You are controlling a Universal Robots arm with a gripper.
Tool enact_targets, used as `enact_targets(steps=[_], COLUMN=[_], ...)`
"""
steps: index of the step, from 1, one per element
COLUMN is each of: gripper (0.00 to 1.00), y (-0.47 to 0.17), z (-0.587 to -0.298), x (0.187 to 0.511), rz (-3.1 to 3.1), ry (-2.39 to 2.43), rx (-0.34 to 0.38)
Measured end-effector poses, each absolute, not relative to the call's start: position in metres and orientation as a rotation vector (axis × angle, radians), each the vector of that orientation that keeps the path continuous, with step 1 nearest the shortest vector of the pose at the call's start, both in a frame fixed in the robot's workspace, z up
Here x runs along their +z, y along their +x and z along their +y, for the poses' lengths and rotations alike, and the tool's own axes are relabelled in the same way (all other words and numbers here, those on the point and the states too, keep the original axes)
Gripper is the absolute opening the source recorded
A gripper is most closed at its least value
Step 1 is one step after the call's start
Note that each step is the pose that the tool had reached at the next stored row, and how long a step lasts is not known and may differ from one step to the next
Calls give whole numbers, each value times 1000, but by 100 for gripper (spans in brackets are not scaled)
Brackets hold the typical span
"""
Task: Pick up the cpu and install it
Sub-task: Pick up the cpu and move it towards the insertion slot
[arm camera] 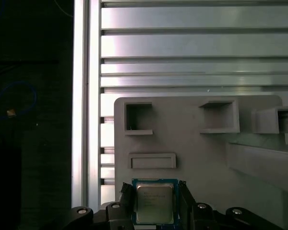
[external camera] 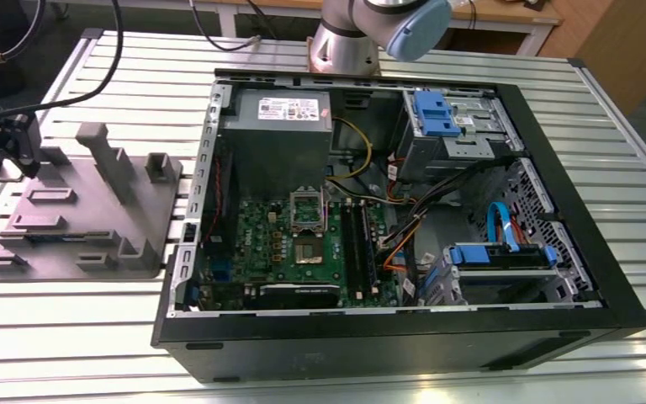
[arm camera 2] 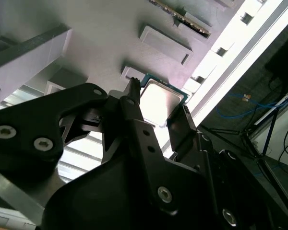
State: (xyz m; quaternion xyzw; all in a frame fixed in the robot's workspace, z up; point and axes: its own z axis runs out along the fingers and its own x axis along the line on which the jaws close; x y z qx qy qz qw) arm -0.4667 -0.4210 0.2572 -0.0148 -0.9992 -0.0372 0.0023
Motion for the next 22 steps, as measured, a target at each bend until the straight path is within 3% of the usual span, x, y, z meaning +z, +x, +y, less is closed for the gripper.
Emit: enact_targets(steps=[10,22], gripper=[47,47], y=[-467,-467], z=[-421,-421], x=[262,309], rz=[-3134,-3134], ry=[-47,-46], rx=[-117,-132])
